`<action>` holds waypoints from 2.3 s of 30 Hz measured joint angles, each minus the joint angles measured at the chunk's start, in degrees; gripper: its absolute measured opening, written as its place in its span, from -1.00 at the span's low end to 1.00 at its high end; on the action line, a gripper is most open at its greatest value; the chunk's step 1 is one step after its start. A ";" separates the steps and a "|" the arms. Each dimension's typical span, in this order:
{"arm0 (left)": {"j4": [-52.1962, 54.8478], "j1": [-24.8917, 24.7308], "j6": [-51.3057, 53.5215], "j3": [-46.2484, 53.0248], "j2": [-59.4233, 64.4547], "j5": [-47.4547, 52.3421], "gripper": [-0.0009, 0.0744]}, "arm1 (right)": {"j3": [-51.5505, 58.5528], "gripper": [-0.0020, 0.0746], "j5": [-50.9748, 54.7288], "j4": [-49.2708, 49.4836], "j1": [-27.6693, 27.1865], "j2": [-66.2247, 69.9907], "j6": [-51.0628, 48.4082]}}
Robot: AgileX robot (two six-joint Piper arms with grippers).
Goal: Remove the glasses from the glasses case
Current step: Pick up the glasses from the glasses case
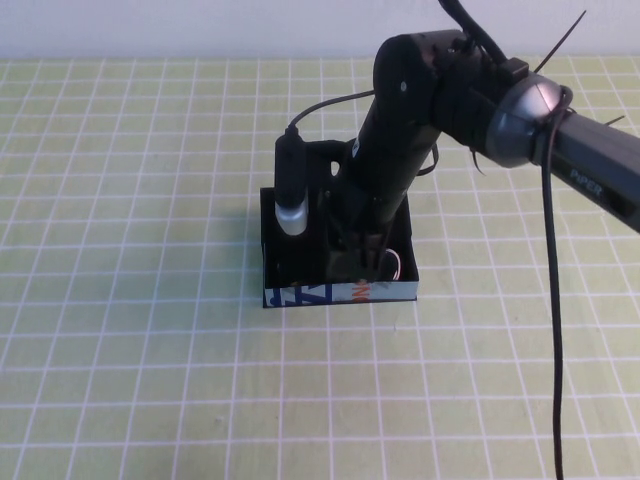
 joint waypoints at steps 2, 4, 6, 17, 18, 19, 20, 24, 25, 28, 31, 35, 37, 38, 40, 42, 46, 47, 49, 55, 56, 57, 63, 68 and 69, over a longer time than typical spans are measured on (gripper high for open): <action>0.00 0.00 0.00 0.00 0.00 0.00 -0.99 | -0.51 -0.34 -0.11 -0.76 0.00 0.72 -0.29; 0.00 0.00 0.00 0.00 0.00 0.00 -0.99 | -0.60 -0.34 -0.50 -1.43 0.00 1.16 -0.68; 0.00 0.00 0.00 0.00 0.00 0.00 -0.99 | -0.60 -0.34 -1.04 -1.84 0.00 1.43 -1.75; 0.00 0.00 0.00 0.00 0.00 0.00 -0.99 | -0.78 -0.34 -5.39 -2.73 0.00 1.91 -4.60; 0.00 0.00 0.00 0.00 0.00 0.00 -0.99 | -0.78 -0.34 -5.39 -2.82 0.00 2.14 -4.60; 0.00 0.00 0.00 0.00 0.00 0.00 -0.99 | -0.87 -0.34 -5.39 -2.98 0.00 2.26 -4.60; 0.00 0.00 0.00 0.00 0.00 0.00 -0.99 | -0.87 -0.34 -5.39 -3.07 0.00 2.51 -4.60; 0.00 0.00 0.00 0.00 0.00 0.00 -0.99 | -1.01 -0.34 -5.39 -3.24 0.00 3.19 -4.60; 0.00 0.00 0.00 0.00 0.00 0.00 -0.99 | -1.06 -0.34 -5.39 -3.40 0.00 3.33 -4.60; 0.00 0.00 0.00 0.00 0.00 0.00 -0.99 | -1.15 -0.34 -5.74 -3.79 0.00 3.42 -4.62; 0.00 0.00 0.00 0.00 0.00 0.00 -0.99 | -1.15 -0.34 -6.02 -3.91 0.00 3.42 -4.72; 0.00 0.00 0.00 0.00 0.00 0.00 -0.99 | -1.15 -0.34 -6.02 -4.00 0.00 3.42 -4.72; 0.00 0.00 0.00 0.00 0.00 0.00 -0.99 | -1.15 -0.34 -6.02 -4.14 0.00 3.45 -4.72; 0.00 0.00 0.00 0.00 0.00 0.00 -0.99 | -1.15 -0.34 -6.02 -4.14 0.00 3.45 -4.72; 0.00 0.00 0.00 0.00 0.00 0.00 -0.99 | -1.15 -0.34 -5.79 -4.14 0.00 3.56 -4.72; 0.00 0.00 0.00 0.00 0.00 0.00 -0.99 | -1.15 -0.34 -5.41 -4.14 0.00 3.81 -4.72; 0.00 0.00 0.00 0.00 0.00 0.00 -0.99 | -1.15 -0.34 -4.88 -4.14 0.00 4.54 -4.72; 0.00 0.00 0.00 0.00 0.00 0.00 -0.99 | -1.15 -0.34 -4.88 -4.14 0.00 4.63 -4.72; 0.00 0.00 0.00 0.00 0.00 0.00 -0.99 | -1.15 -0.34 -4.88 -4.35 0.00 4.67 -4.82; 0.00 0.00 0.00 0.00 0.00 0.00 -0.99 | -1.15 -0.34 -5.12 -4.34 0.00 4.90 -4.75; 0.00 0.00 0.00 0.00 0.00 0.00 -0.99 | -1.15 -0.34 -5.21 -4.45 0.00 4.94 -4.75; 0.00 0.00 0.00 0.00 0.00 0.00 -0.99 | -1.15 -0.34 -5.21 -4.46 0.00 5.03 -4.75; 0.00 0.00 0.00 0.00 0.00 0.00 -0.99 | -1.15 -0.33 -5.25 -4.46 0.00 5.03 -4.75; 0.00 0.00 0.00 0.00 0.00 0.00 -0.99 | -1.15 -0.33 -5.35 -4.54 0.00 5.54 -4.75; 0.00 0.00 0.00 0.00 0.00 0.00 -0.99 | -1.15 -0.33 -5.35 -4.54 0.00 5.67 -4.75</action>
